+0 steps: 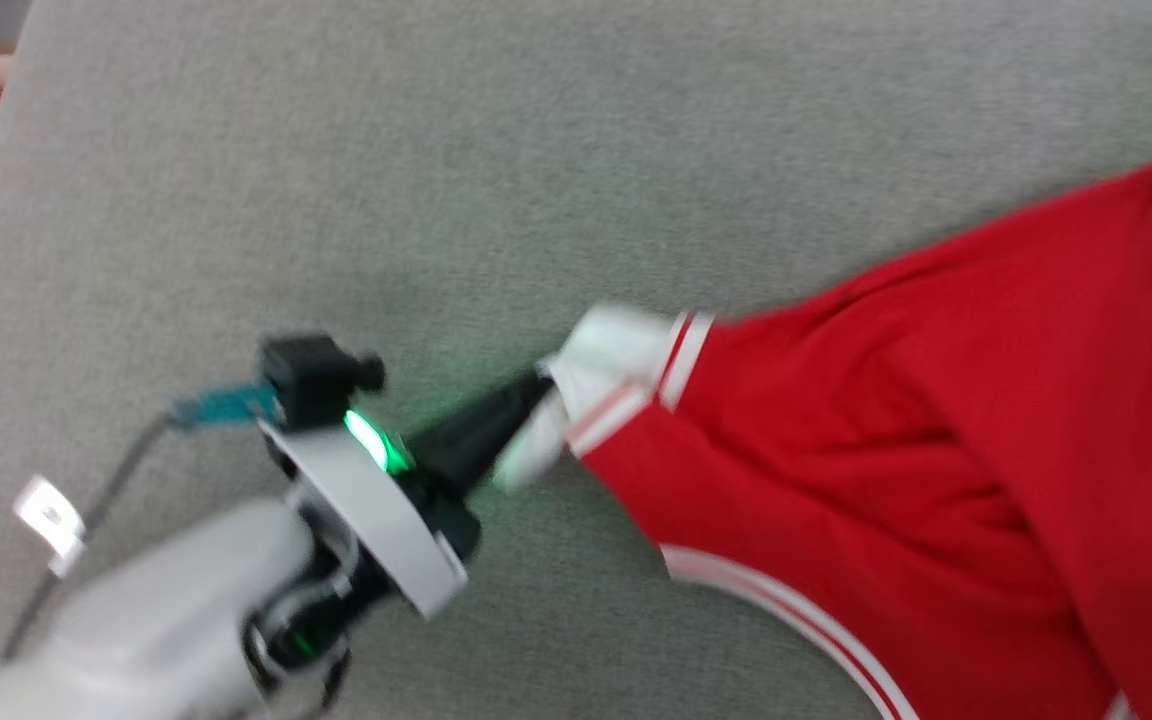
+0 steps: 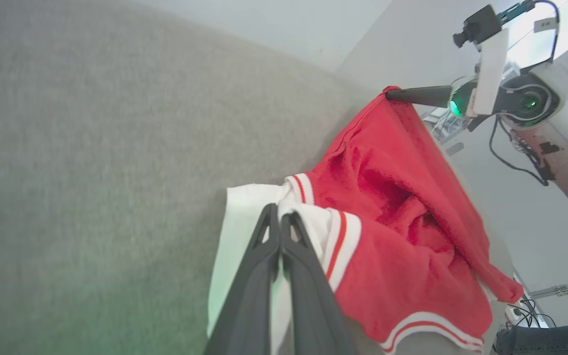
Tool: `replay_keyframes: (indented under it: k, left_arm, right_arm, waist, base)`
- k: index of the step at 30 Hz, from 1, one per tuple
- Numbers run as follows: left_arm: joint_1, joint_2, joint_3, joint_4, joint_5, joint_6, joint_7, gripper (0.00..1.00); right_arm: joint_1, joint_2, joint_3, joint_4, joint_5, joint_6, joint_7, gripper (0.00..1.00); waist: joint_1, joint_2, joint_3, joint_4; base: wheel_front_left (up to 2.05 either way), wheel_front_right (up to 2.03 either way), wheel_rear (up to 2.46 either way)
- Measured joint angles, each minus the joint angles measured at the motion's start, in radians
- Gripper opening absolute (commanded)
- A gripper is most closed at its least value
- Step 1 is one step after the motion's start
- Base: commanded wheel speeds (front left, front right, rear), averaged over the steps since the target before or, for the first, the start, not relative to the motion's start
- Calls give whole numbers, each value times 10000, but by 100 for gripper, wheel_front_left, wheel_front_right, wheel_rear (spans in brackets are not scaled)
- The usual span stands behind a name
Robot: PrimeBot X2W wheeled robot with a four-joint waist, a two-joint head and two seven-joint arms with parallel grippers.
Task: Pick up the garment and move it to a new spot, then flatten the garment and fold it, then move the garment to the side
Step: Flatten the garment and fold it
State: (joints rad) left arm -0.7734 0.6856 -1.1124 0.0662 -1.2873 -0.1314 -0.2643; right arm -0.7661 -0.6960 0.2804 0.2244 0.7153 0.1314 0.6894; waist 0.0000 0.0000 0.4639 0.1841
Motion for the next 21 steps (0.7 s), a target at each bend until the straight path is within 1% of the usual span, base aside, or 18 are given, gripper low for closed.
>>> replay_keyframes:
  k: [4, 7, 11, 14, 17, 19, 21]
  left_arm:
    - [-1225, 372, 215, 59, -290, 0, 90, 0]
    - [-2468, 428, 453, 247, -905, 0, 454, 0]
    - [-4405, 477, 907, 1127, -1484, -2, 1177, 0]
    - [-5973, 232, 1379, 2044, -1925, -4, 1641, 0]
    - [-7533, -44, 1755, 3135, -2054, -10, 2017, 0]
    - [-8490, -207, 1910, 3693, -1950, -13, 2069, 0]
    - [-9320, -437, 2109, 4149, -1858, -17, 1843, 0]
  right_arm:
    - [-719, 313, -1166, 802, -506, 0, -886, 0]
    - [-1501, 667, -2042, 1377, -1089, 0, -1425, 0]
    - [-2928, 1051, -2811, 2138, -2207, 2, -2052, 0]
    - [-4153, 1337, -3298, 2744, -2980, 6, -2596, 0]
    - [-5345, 1574, -3551, 3252, -3674, 17, -3336, 0]
    - [-6068, 1778, -3689, 3547, -3956, 35, -3862, 0]
    - [-6727, 1893, -3831, 3847, -4274, 44, -4406, 0]
  waist:
    - [0, 0, -220, -338]
    - [0, 0, -268, -613]
    - [0, 0, -133, -975]
    - [0, 0, 133, -1174]
    - [0, 0, 444, -1352]
    - [0, 0, 625, -1489]
    - [0, 0, 775, -1637]
  base:
    - [0, 0, 0]
    - [0, 0, 0]
    - [0, 0, 0]
    - [0, 0, 0]
    - [0, 0, 0]
    - [0, 0, 0]
    - [0, 0, 0]
